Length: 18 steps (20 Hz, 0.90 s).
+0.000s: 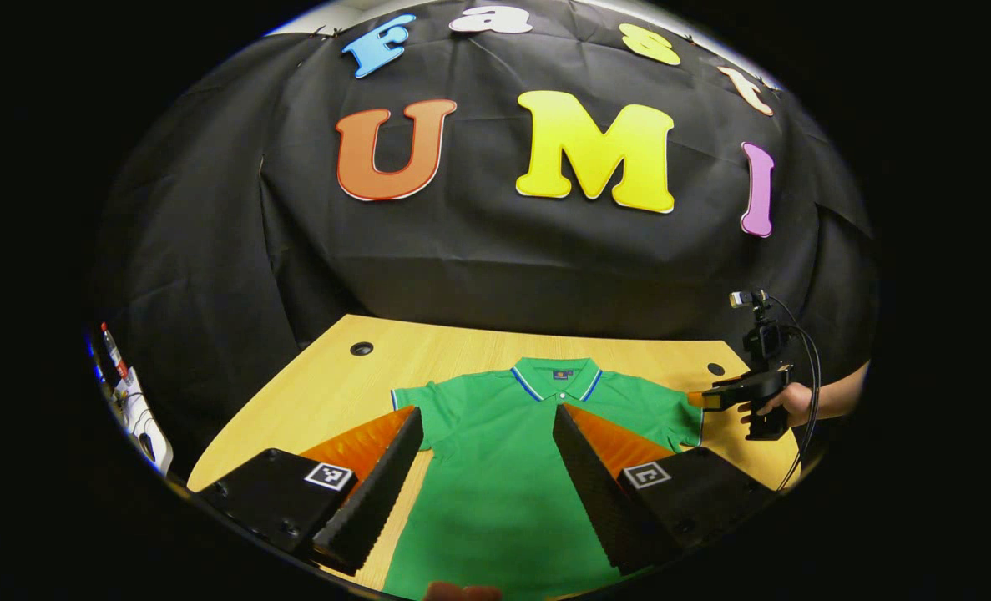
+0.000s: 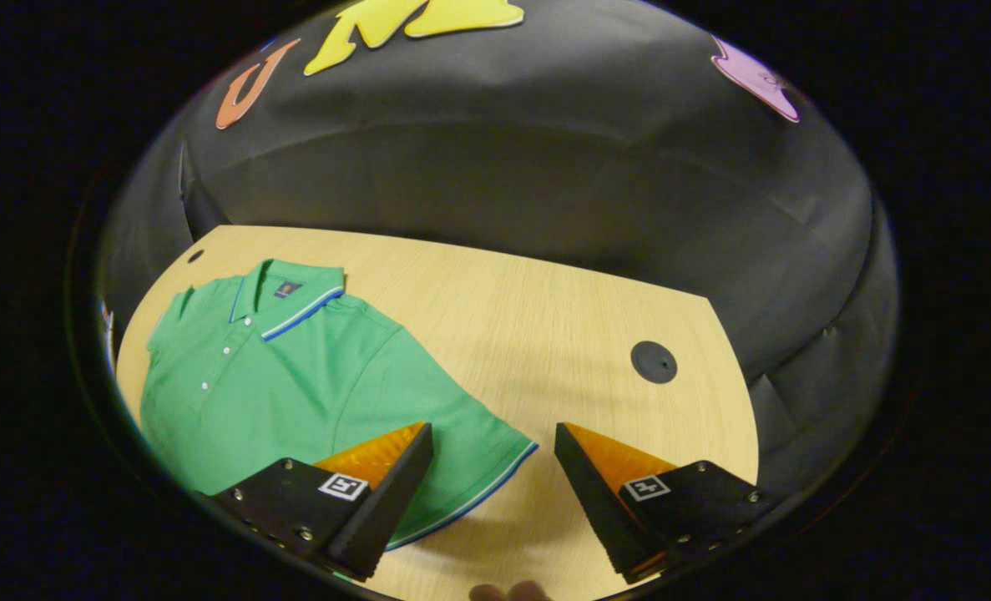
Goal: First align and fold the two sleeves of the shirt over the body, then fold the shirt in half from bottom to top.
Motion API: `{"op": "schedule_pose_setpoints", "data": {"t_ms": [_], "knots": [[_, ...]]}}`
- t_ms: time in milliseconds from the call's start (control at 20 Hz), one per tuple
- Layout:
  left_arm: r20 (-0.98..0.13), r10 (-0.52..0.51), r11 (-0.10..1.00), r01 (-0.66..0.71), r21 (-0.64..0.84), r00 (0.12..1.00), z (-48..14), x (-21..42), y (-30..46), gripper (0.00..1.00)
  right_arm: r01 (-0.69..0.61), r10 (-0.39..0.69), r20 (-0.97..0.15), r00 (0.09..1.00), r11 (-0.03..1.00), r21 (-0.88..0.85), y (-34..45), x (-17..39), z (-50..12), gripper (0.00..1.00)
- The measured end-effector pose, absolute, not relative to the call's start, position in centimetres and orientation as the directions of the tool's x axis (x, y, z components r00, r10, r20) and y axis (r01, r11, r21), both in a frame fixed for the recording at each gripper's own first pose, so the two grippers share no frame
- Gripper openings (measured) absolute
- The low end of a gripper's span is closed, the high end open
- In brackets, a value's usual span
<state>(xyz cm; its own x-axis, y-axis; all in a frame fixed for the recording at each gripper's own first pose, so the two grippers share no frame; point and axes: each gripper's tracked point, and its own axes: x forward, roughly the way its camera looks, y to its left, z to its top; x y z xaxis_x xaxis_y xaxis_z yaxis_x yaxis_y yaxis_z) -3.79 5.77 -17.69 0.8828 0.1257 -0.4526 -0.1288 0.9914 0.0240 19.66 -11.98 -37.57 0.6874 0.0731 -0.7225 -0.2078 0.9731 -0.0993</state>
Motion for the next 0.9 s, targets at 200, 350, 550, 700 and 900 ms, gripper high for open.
{"op": "schedule_pose_setpoints", "data": {"t_ms": [200, 350, 550, 700, 900], "knots": [[-0.467, 0.127, 0.991, -0.13, 0.025, 0.875, -18.3, -3.7, 5.5, 1.0, -0.248, 0.089, -0.742, 0.664, 0.963, -0.107, -11.7, 19.7, -38.9, 0.95], [-0.463, 0.122, 0.992, -0.121, 0.032, 0.878, -18.3, -3.3, 5.1, 1.0, -0.293, 0.132, -0.755, 0.642, 0.952, -0.083, -10.9, 19.1, -39.5, 0.95], [-0.459, 0.109, 0.994, -0.108, 0.028, 0.882, -18.4, -3.0, 4.6, 1.0, -0.283, 0.181, -0.763, 0.621, 0.959, -0.003, -10.3, 19.2, -39.9, 0.55], [-0.456, 0.108, 0.994, -0.107, 0.028, 0.883, -18.3, -3.0, 4.7, 1.0, -0.27, 0.182, -0.765, 0.618, 0.963, 0.011, -10.3, 19.2, -39.8, 0.34], [-0.456, 0.111, 0.993, -0.11, 0.028, 0.883, -18.3, -3.2, 5.2, 1.0, -0.19, 0.167, -0.771, 0.615, 0.98, 0.062, -10.2, 19.3, -39.5, 0.03]]}}
